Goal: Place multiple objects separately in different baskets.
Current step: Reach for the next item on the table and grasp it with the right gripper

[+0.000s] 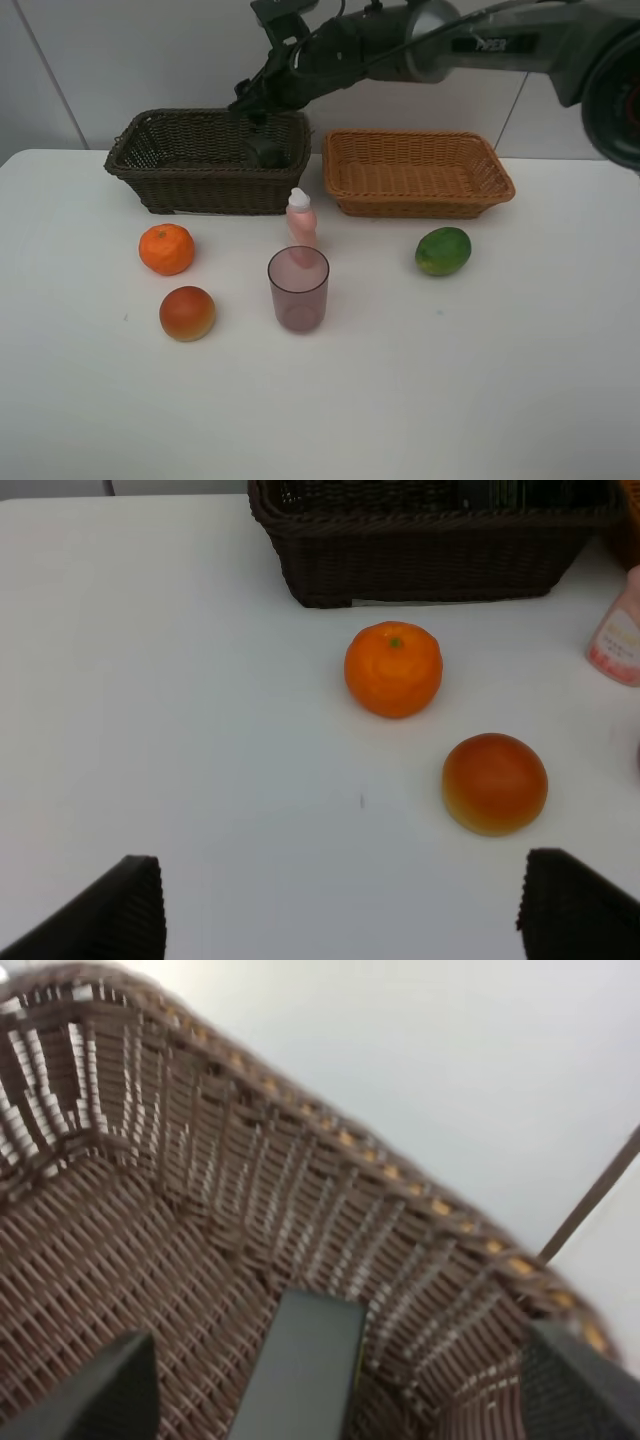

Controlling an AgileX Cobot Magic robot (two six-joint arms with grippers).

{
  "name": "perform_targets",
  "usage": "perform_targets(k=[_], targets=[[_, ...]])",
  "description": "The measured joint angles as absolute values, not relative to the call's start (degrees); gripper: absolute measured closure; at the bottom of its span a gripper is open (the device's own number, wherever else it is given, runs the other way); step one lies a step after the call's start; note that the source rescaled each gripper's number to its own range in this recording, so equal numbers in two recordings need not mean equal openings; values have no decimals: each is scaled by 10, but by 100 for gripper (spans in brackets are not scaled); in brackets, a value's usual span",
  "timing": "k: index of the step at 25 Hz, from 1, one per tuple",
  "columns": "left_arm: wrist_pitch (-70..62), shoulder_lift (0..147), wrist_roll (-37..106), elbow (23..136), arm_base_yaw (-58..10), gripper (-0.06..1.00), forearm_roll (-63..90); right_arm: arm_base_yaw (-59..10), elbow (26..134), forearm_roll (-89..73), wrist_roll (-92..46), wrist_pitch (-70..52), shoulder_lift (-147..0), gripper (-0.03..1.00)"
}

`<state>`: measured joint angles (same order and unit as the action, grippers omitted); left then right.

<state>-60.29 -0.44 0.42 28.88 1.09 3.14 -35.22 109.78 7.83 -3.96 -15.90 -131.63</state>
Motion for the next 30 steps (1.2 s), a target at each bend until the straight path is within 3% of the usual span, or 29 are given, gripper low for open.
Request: perform_targets(k=[9,23,30], targets=[[-603,-4,4,289,11,2,31,-352,1098,78,-39,-241,-1235,8],[-603,-4,4,289,11,2,31,-352,1090,90,-39,-416,-1111,7],[-603,-4,4,289,11,2,31,-352,969,94,-39,-426,-1010,7]])
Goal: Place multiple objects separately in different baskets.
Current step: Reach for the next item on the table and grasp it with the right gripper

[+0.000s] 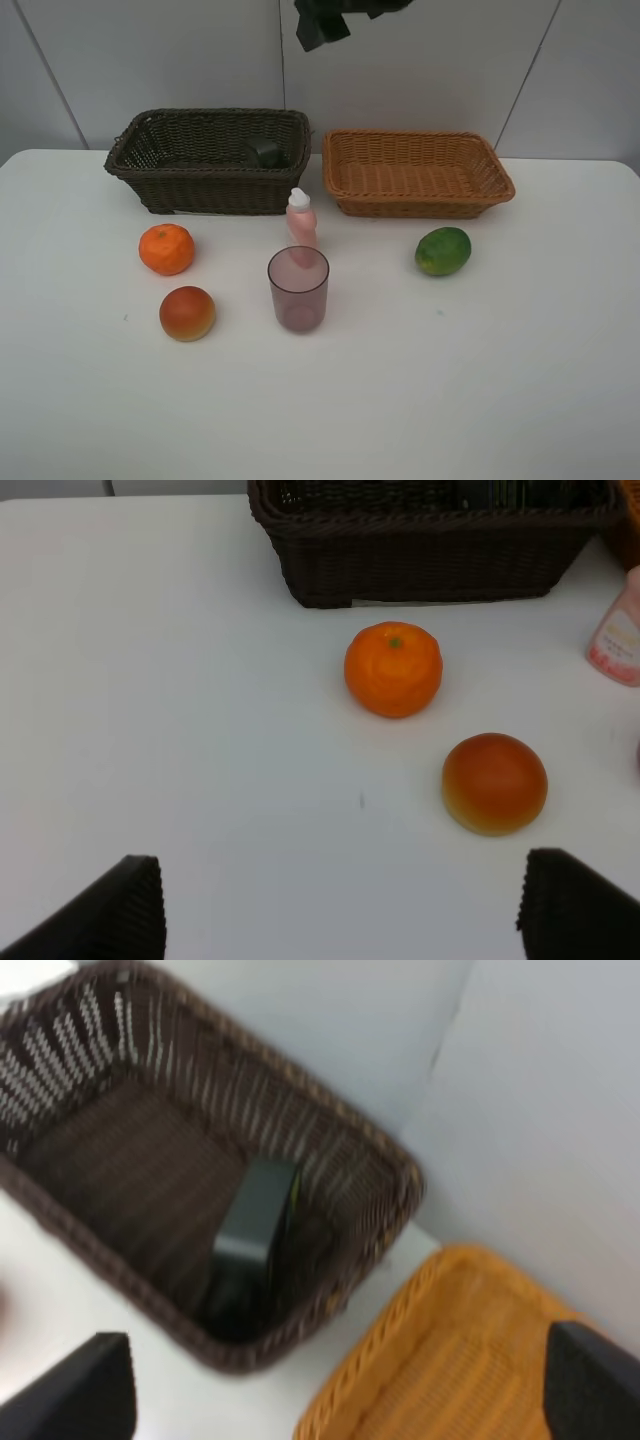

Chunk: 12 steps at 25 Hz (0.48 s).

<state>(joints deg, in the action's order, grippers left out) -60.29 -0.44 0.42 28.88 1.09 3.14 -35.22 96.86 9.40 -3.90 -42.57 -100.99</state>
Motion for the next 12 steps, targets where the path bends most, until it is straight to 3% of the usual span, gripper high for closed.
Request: perform_targets(k=[12], targets=[[-603,-4,4,289,11,2,31,-328,718,106,82,-424,-844,7]])
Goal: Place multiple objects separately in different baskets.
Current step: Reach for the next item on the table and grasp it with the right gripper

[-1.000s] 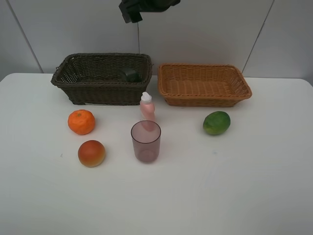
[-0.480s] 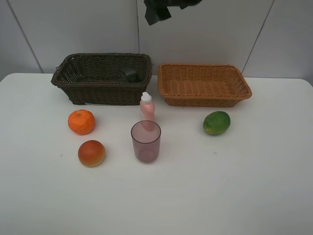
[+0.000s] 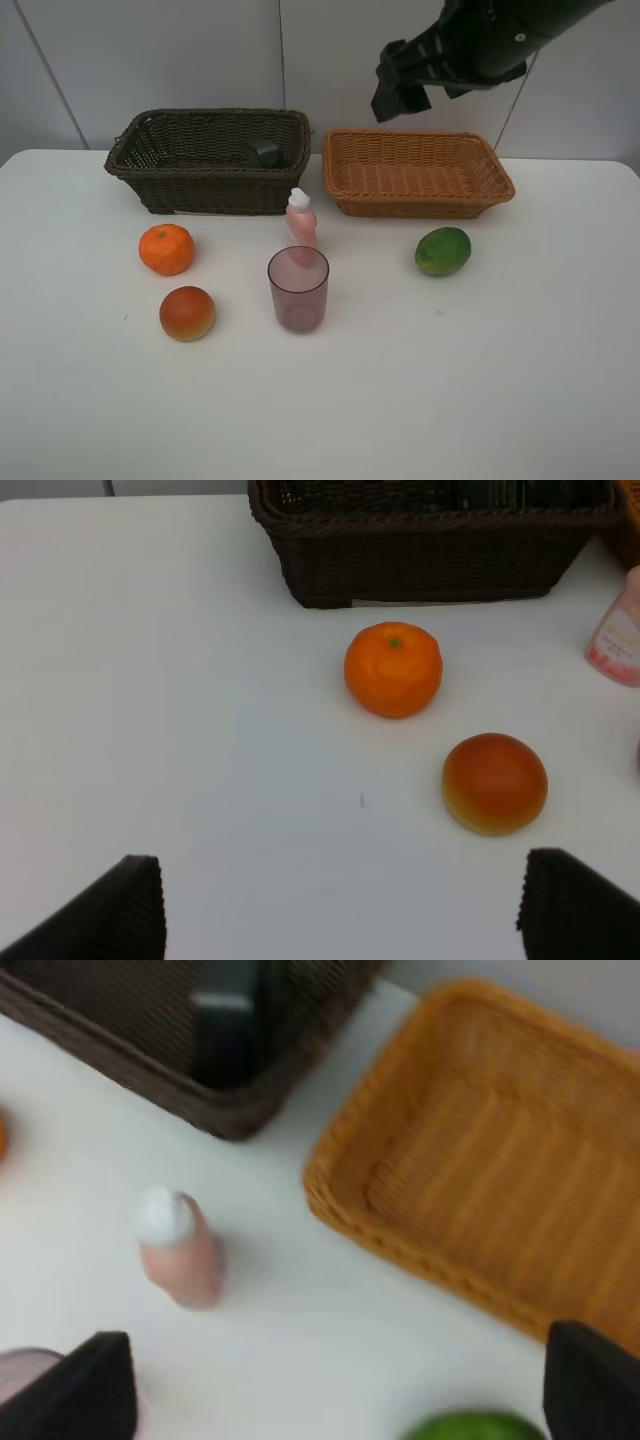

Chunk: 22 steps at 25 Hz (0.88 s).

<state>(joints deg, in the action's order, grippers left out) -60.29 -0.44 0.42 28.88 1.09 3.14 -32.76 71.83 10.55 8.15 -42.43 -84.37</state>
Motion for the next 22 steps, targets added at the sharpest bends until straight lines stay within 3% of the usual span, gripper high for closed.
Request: perform_targets(k=[9,16,22], targets=[[-603,-4,4,289,11,2,31,-285,684,157,216,-547,-827,7],[-603,-4,4,289,11,2,31,-233,683,83,244,-545,-876,7],[-603,-4,4,289,11,2,31,-227,680,8,240,-516,-948,7]])
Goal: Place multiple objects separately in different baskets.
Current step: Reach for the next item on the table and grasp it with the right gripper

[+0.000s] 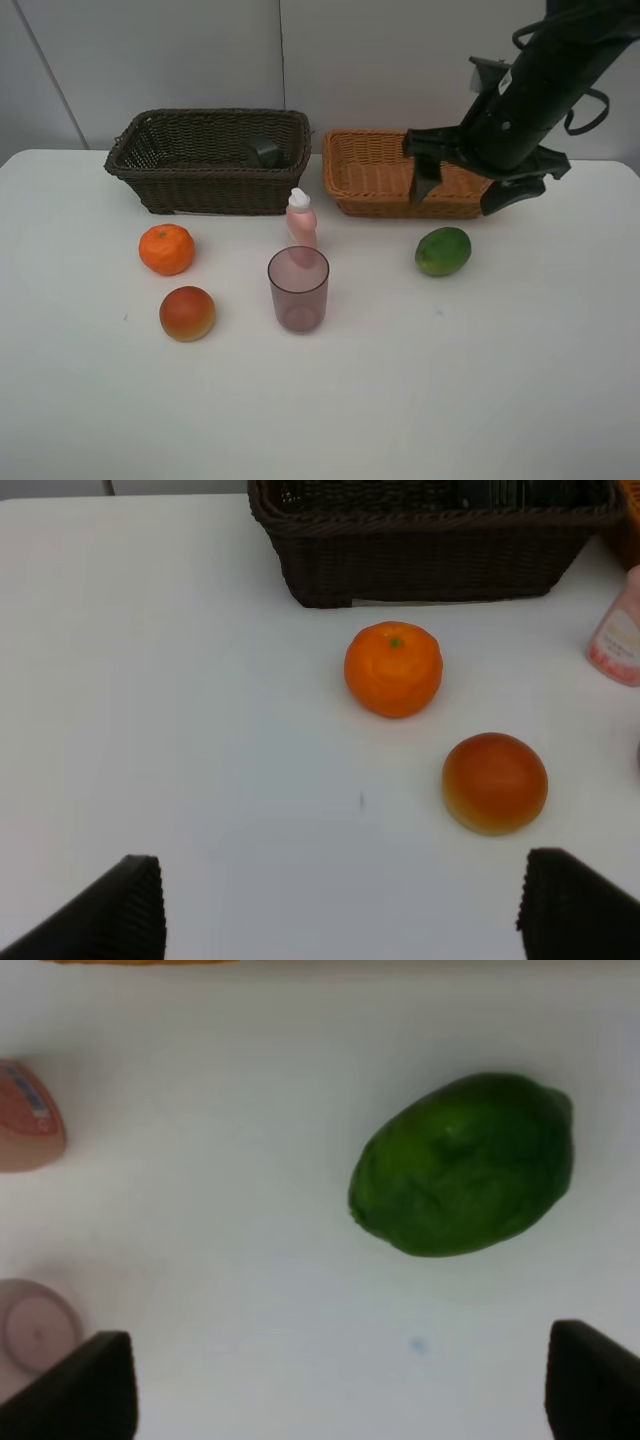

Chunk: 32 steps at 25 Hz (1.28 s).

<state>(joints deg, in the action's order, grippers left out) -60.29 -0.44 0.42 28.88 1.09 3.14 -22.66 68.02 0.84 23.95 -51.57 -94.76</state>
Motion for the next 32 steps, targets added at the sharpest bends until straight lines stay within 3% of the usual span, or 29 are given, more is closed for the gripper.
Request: perform_targets(k=[11,22,32], targets=[[-603,-4,4,289,11,2,31,-206,680,31,336,-494,-1017,7],[-603,-4,4,289,11,2,31,-206,680,33,571,-477,-1019,7],[-603,-4,4,289,11,2,31,-198,701,33,617,-475,-1074,7]])
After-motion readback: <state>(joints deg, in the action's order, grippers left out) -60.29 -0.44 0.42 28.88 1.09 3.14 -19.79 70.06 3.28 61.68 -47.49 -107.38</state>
